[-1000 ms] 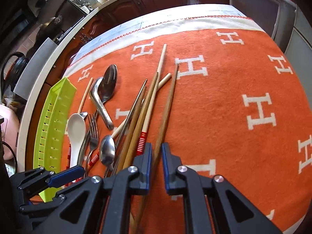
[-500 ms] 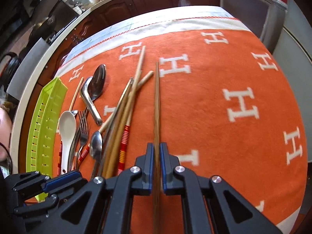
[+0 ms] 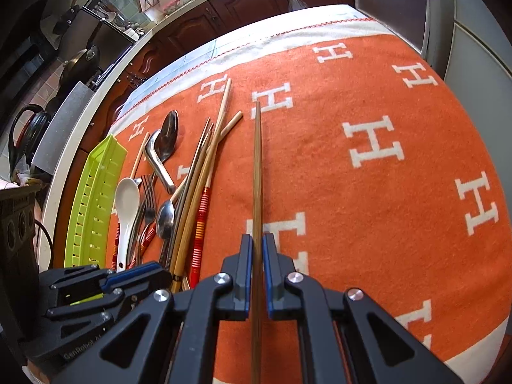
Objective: Organize utensils
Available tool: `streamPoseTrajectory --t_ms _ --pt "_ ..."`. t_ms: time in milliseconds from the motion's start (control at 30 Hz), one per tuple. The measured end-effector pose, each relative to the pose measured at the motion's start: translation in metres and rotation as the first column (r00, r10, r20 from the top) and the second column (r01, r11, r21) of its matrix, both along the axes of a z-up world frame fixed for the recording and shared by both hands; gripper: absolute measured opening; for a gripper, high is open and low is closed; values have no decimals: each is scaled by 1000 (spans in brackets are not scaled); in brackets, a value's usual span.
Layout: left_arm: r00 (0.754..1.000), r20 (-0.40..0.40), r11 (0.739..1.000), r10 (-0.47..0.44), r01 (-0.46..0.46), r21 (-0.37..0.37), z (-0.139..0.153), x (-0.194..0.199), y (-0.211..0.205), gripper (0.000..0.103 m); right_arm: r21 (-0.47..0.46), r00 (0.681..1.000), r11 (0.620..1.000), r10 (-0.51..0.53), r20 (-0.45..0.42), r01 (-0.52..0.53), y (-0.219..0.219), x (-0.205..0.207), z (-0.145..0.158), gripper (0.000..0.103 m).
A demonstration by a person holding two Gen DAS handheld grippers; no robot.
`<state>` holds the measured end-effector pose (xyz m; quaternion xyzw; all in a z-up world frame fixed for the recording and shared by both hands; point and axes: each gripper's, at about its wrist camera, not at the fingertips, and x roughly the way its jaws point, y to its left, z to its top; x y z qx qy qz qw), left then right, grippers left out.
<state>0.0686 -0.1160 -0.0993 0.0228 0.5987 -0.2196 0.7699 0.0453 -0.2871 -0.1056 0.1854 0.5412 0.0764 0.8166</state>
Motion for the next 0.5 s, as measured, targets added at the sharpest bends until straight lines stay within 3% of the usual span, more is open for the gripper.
streamPoseTrajectory --t_ms 500 --pt "999 48 999 -10 8 46 3 14 -16 7 34 1000 999 11 -20 -10 -1 -9 -8 6"
